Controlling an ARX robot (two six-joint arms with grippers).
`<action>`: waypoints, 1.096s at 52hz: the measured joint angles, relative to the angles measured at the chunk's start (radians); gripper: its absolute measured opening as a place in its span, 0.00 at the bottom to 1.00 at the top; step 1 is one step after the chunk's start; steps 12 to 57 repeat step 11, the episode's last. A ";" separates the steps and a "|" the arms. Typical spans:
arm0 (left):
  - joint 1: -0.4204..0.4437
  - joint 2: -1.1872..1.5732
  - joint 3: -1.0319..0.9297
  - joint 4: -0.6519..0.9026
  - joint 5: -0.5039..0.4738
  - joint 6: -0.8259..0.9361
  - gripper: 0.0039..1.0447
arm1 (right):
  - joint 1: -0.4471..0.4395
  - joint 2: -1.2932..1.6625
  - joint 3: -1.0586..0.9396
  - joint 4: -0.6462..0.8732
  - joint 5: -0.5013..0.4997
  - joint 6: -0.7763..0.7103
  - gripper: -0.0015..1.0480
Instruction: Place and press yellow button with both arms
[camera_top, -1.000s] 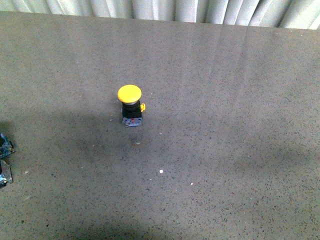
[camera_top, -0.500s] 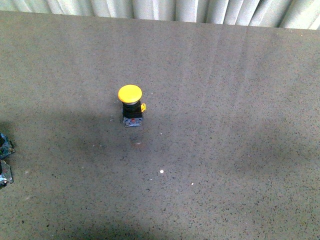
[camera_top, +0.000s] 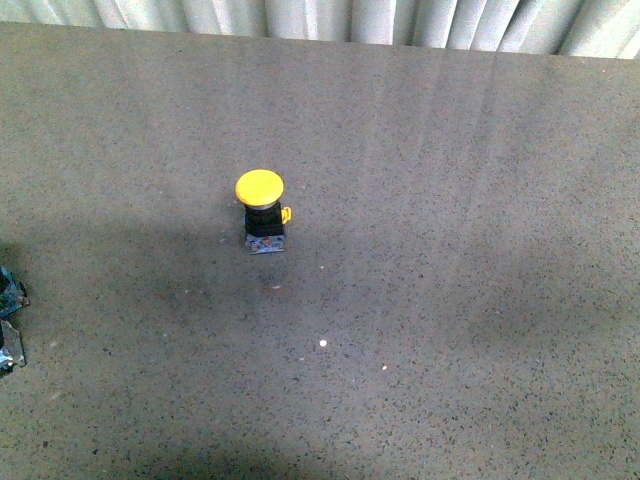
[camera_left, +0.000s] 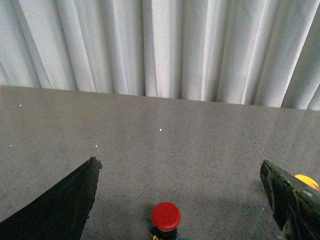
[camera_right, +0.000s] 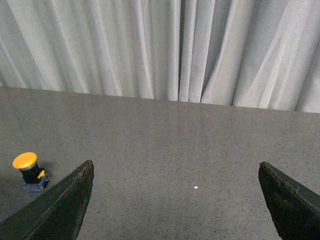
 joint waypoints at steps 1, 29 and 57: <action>0.000 0.000 0.000 0.000 0.000 0.000 0.91 | 0.000 0.000 0.000 0.000 0.000 0.000 0.91; 0.000 0.000 0.000 0.000 0.000 0.000 0.91 | 0.000 0.000 0.000 0.000 0.000 0.000 0.91; 0.000 0.000 0.000 0.000 0.000 0.000 0.91 | 0.000 0.000 0.000 0.000 0.000 0.000 0.91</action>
